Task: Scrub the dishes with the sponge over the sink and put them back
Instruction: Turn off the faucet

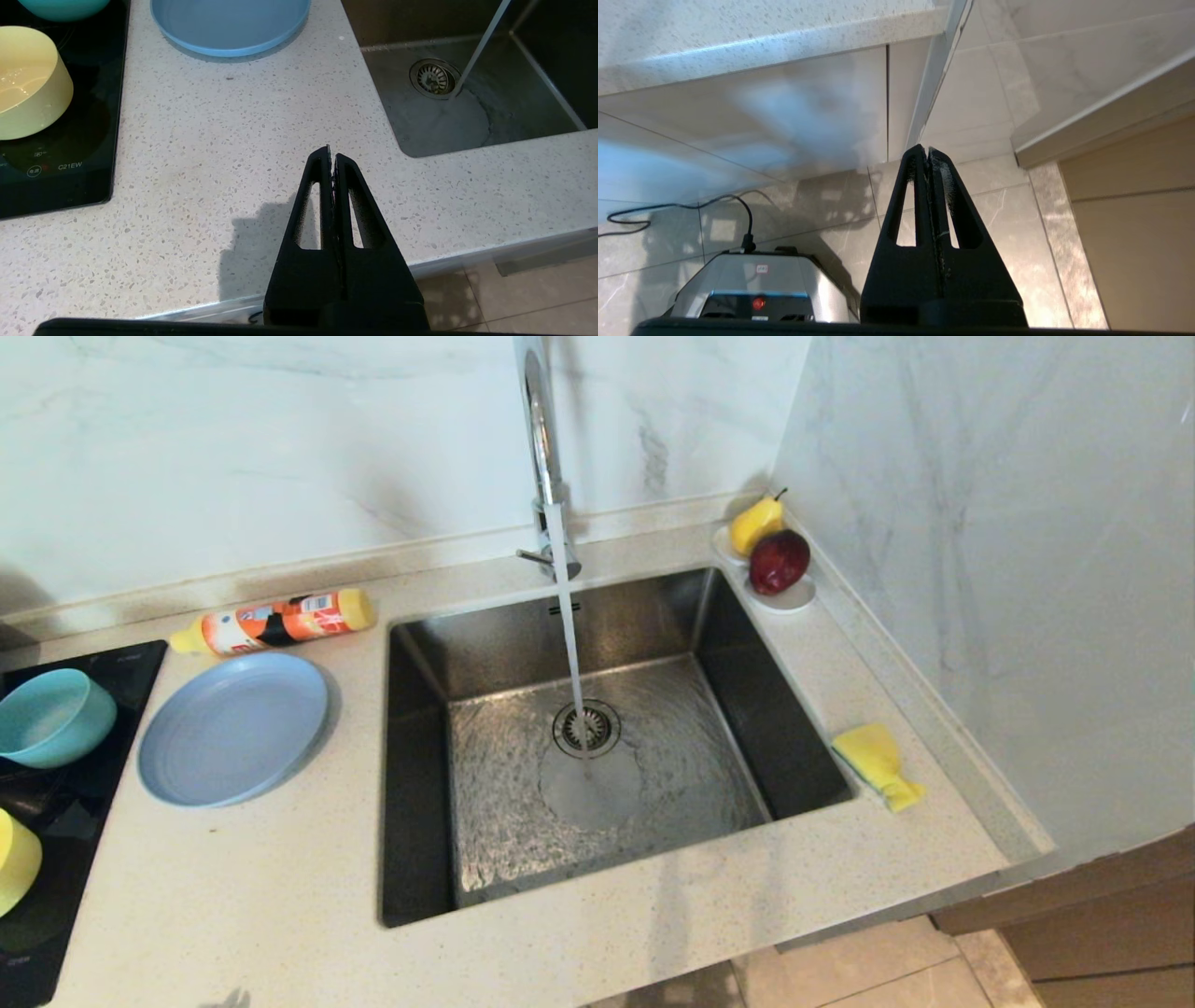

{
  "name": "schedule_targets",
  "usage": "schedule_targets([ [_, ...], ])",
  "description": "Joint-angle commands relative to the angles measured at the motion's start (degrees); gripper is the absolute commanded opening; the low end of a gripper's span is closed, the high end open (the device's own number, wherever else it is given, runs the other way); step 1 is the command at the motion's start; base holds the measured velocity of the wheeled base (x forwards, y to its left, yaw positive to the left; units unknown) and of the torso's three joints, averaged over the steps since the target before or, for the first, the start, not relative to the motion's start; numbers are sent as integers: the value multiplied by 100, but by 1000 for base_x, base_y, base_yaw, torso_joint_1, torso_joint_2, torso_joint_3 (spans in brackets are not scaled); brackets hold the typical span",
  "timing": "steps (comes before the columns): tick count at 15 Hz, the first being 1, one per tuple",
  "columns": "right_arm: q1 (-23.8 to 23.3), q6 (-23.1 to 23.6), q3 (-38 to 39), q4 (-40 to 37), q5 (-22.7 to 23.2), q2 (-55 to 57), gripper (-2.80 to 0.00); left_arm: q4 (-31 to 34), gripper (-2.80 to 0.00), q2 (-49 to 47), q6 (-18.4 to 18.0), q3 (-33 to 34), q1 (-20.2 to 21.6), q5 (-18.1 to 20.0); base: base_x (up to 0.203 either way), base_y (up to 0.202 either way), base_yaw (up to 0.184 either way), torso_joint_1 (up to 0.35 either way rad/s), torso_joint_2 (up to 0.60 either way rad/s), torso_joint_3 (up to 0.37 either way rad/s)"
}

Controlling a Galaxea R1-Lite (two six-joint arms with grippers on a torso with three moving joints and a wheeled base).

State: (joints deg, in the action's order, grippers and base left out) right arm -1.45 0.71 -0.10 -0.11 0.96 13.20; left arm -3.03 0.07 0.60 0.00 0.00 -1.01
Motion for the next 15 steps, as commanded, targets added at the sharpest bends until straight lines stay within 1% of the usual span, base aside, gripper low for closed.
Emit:
schedule_targets([
  [1, -13, -1, 2, 2, -1, 76, -280, -4, -280, -7, 2, 132, 0, -4, 0, 0, 0, 0, 0, 0],
  [3, 1, -1, 3, 5, -4, -50, -280, -5, -280, -7, 2, 132, 8, -4, 0, 0, 0, 0, 0, 0],
  [9, 144, -4, 1, 2, -9, -1314, -280, -6, -280, -7, 2, 132, 0, -4, 0, 0, 0, 0, 0, 0],
  [15, 145, -10, 1, 2, -8, -1320, -280, -13, -280, -7, 2, 132, 0, -4, 0, 0, 0, 0, 0, 0],
])
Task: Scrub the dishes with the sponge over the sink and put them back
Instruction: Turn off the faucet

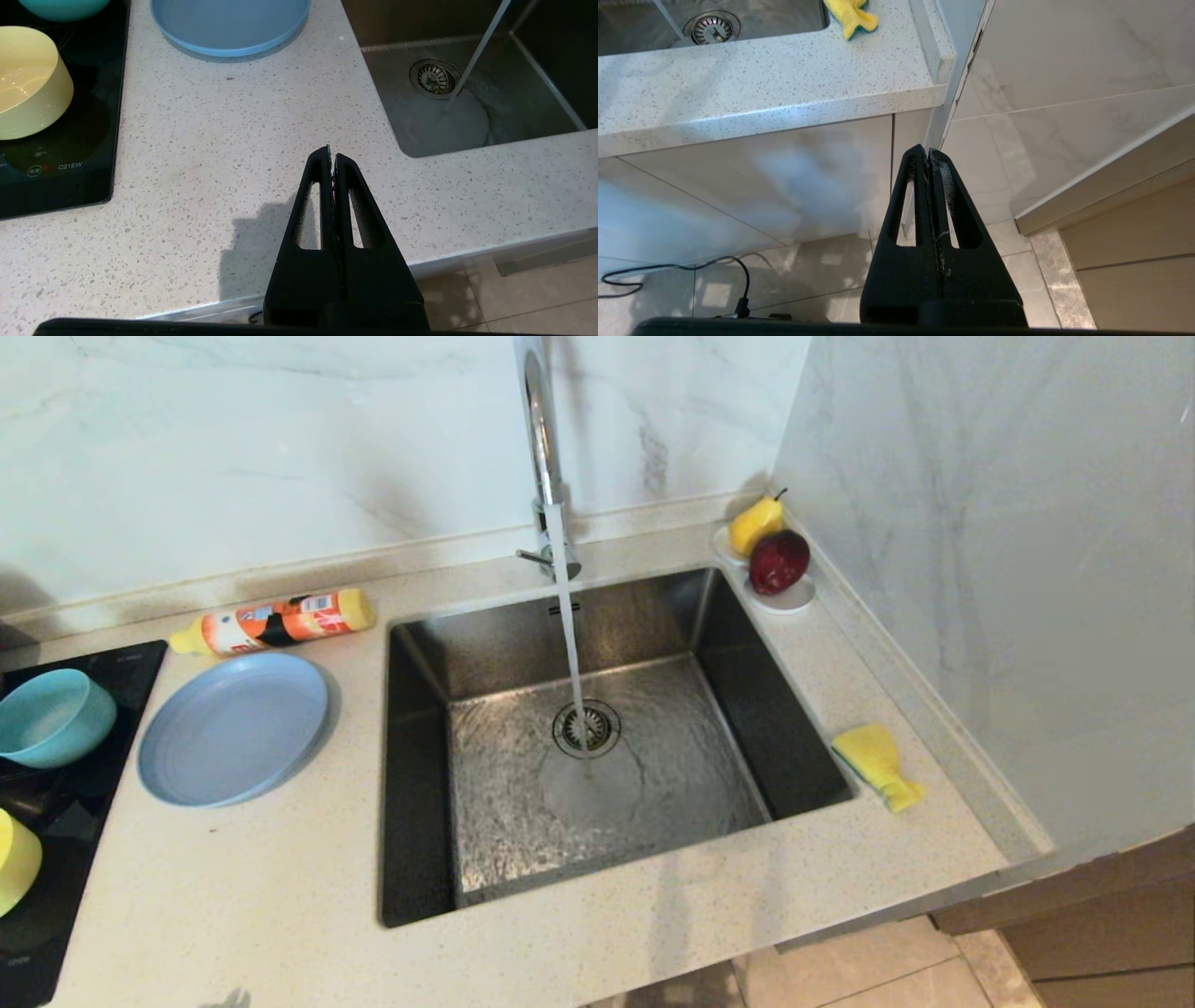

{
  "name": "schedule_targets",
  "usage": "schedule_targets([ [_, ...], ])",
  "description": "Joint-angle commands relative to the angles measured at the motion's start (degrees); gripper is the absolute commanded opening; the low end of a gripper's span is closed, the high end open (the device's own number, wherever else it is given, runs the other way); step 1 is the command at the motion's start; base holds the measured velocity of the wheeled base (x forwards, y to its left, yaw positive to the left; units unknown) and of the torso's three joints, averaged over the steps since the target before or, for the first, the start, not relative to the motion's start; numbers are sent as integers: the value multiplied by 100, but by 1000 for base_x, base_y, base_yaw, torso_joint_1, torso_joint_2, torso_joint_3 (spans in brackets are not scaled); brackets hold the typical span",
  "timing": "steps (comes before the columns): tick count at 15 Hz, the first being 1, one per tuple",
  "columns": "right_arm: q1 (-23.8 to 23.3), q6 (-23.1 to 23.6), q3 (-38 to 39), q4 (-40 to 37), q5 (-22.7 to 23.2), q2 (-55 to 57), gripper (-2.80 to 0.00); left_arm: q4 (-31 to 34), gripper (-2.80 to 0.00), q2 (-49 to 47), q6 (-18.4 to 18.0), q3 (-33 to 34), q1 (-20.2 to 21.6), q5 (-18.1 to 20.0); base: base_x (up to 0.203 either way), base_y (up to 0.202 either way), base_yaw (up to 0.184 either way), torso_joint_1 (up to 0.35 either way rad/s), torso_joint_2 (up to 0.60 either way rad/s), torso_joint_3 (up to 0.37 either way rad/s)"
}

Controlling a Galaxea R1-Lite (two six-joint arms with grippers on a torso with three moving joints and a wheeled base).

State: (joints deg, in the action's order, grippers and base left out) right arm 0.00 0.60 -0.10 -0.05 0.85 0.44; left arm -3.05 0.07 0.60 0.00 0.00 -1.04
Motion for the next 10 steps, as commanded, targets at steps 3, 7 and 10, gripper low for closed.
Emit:
schedule_targets([
  [3, 0, 7, 1, -4, 3, -44, -280, -2, -280, -7, 2, 132, 0, -2, 0, 0, 0, 0, 0, 0],
  [7, 0, 2, 1, -4, 3, -44, -280, -2, -280, -7, 2, 132, 0, -2, 0, 0, 0, 0, 0, 0],
  [10, 0, 2, 1, -4, 3, -44, -280, -11, -280, -7, 2, 132, 0, -2, 0, 0, 0, 0, 0, 0],
])
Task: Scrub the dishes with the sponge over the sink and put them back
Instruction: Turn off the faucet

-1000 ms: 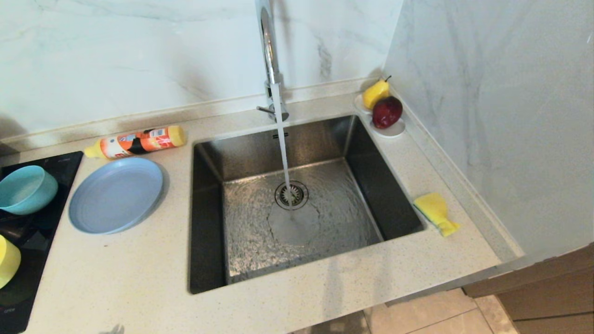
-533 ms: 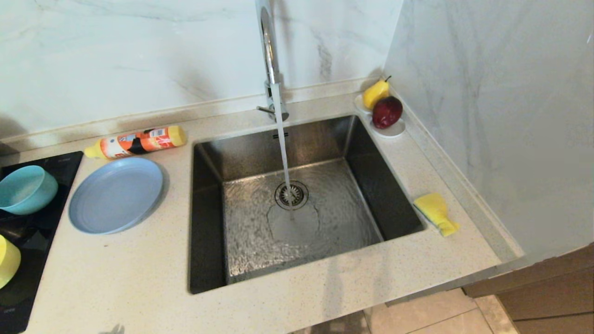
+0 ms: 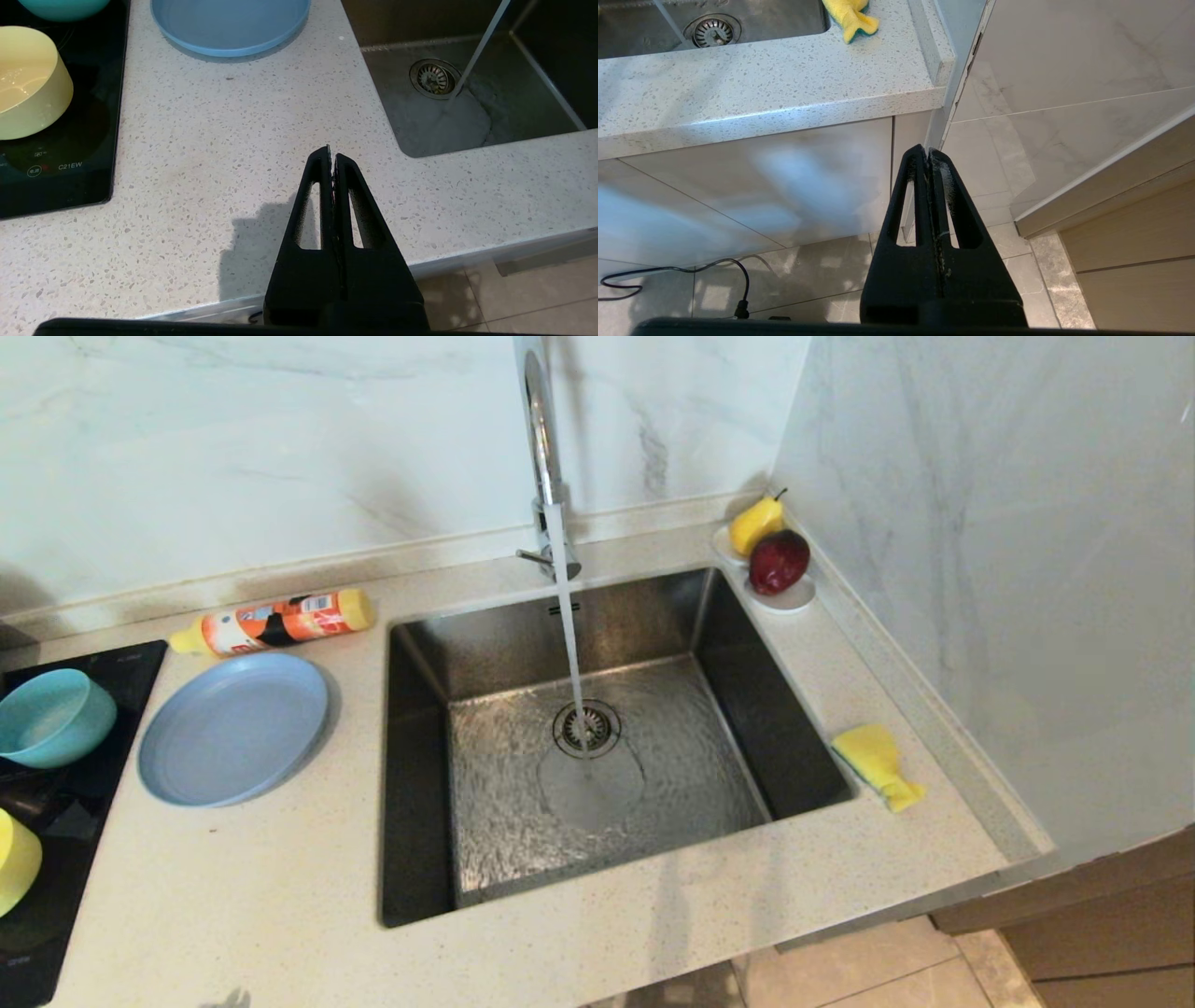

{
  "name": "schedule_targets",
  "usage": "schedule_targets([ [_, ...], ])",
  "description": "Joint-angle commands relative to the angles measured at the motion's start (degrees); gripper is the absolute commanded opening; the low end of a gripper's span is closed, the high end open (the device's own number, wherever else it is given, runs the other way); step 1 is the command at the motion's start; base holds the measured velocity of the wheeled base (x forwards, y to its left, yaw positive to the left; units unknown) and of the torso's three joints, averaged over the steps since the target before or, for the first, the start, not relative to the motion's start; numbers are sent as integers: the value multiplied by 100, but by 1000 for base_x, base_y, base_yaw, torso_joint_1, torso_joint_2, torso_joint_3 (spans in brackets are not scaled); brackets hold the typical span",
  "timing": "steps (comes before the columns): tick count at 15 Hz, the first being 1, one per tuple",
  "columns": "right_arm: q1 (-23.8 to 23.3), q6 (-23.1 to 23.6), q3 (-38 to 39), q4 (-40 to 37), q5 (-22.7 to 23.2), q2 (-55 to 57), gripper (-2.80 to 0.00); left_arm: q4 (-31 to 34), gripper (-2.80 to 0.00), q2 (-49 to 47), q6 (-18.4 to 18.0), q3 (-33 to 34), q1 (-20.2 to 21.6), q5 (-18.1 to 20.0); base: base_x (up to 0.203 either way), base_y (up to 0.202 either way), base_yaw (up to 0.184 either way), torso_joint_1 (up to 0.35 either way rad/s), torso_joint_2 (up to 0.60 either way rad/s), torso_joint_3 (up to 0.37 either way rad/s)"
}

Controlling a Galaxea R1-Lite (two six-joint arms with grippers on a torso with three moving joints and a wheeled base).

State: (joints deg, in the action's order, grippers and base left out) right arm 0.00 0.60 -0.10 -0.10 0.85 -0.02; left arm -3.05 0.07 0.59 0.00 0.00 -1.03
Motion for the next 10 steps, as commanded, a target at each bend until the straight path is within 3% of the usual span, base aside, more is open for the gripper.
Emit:
schedule_targets([
  [1, 0, 10, 1, 1, 3, 2, -280, -10, -280, -7, -10, 132, 6, -10, 0, 0, 0, 0, 0, 0],
  [8, 0, 2, 1, 1, 3, 2, -280, -3, -280, -7, 12, 118, 7, -20, 0, 0, 0, 0, 0, 0],
  [10, 0, 2, 1, 1, 3, 11, -280, 86, -280, -39, 28, -260, 8, 9, 0, 0, 0, 0, 0, 0],
])
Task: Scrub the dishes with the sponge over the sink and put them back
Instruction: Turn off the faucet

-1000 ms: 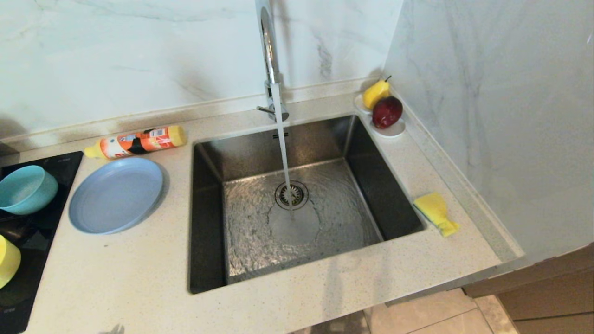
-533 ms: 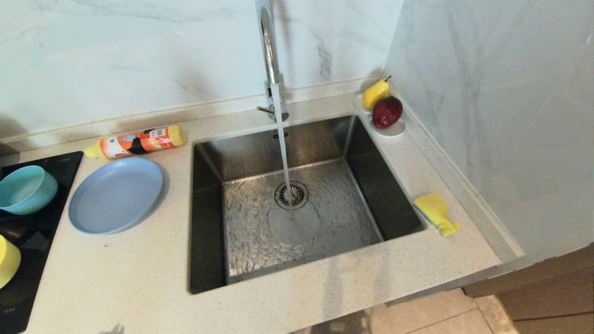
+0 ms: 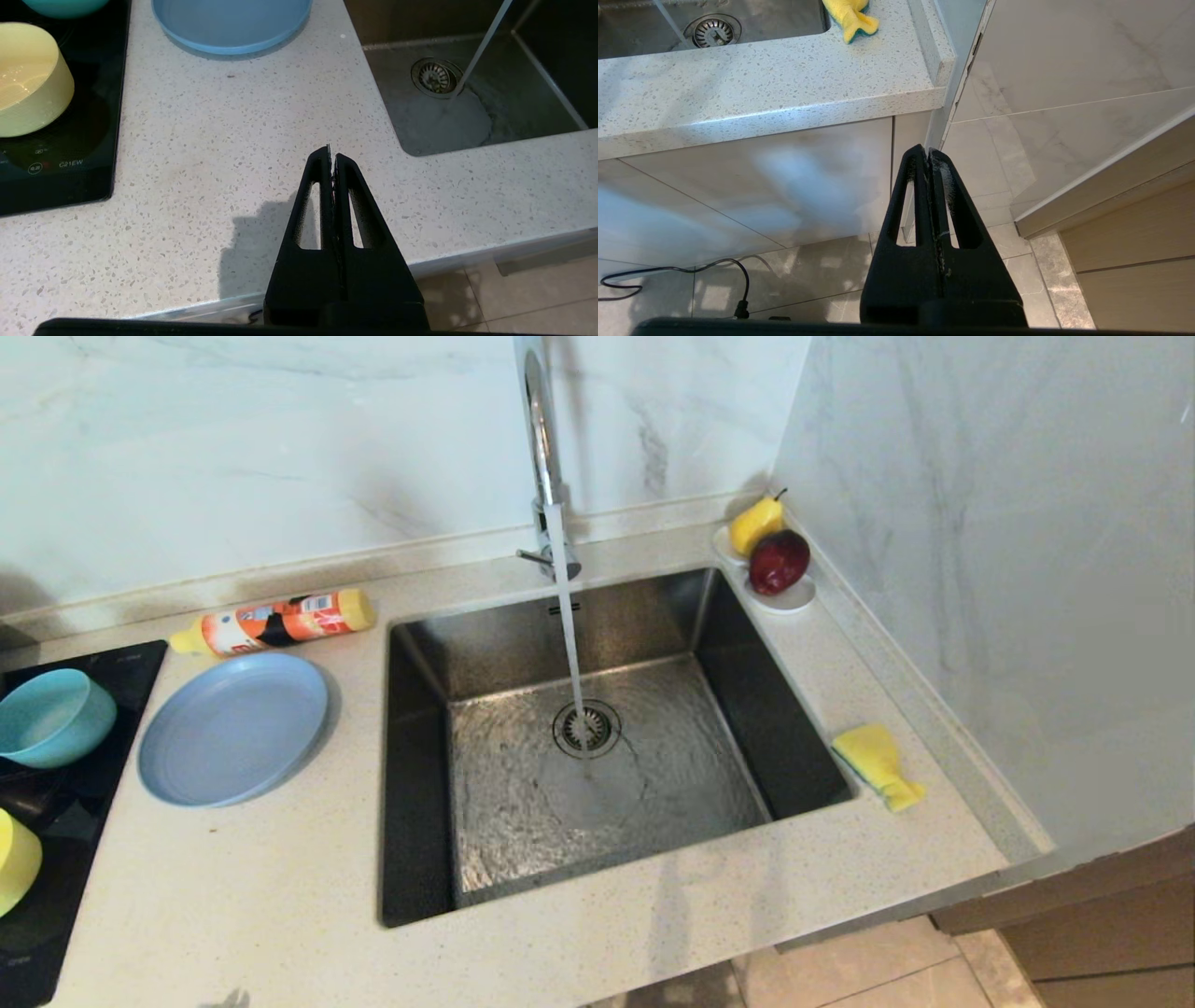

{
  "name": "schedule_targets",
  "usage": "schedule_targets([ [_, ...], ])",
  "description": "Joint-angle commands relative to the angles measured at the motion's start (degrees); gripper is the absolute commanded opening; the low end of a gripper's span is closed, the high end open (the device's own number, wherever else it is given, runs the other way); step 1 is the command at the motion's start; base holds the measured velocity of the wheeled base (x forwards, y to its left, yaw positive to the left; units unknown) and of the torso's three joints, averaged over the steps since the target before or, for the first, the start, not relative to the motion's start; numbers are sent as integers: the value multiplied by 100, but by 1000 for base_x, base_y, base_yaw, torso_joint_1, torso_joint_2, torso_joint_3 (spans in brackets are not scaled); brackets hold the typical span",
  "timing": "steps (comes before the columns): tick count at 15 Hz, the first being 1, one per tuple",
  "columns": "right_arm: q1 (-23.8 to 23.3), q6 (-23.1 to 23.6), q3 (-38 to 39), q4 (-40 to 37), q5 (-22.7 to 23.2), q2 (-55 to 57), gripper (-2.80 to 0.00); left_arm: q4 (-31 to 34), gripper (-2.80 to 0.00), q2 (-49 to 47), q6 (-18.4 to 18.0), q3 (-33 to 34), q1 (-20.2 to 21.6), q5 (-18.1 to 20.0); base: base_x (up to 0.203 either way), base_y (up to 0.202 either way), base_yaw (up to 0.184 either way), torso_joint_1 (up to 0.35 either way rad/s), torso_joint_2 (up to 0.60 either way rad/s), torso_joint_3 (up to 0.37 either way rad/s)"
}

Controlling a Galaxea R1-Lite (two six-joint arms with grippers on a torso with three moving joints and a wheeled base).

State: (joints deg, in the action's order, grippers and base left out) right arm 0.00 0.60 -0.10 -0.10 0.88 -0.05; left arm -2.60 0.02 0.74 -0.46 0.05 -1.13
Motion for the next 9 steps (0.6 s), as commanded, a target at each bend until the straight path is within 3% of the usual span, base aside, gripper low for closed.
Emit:
schedule_targets([
  [1, 0, 2, 3, 1, 0, 14, -280, 148, -280, -183, 39, -558, 1, 91, 0, 0, 0, 0, 0, 0],
  [4, 0, 2, 1, 1, 0, 14, -280, 477, -280, -1472, 340, -2296, 1, 666, 0, 0, 0, 0, 0, 0],
  [9, 0, 6, 1, 1, 0, 14, -280, 593, -280, -4622, 738, -4381, -6, 1449, 0, 0, 0, 0, 0, 0],
])
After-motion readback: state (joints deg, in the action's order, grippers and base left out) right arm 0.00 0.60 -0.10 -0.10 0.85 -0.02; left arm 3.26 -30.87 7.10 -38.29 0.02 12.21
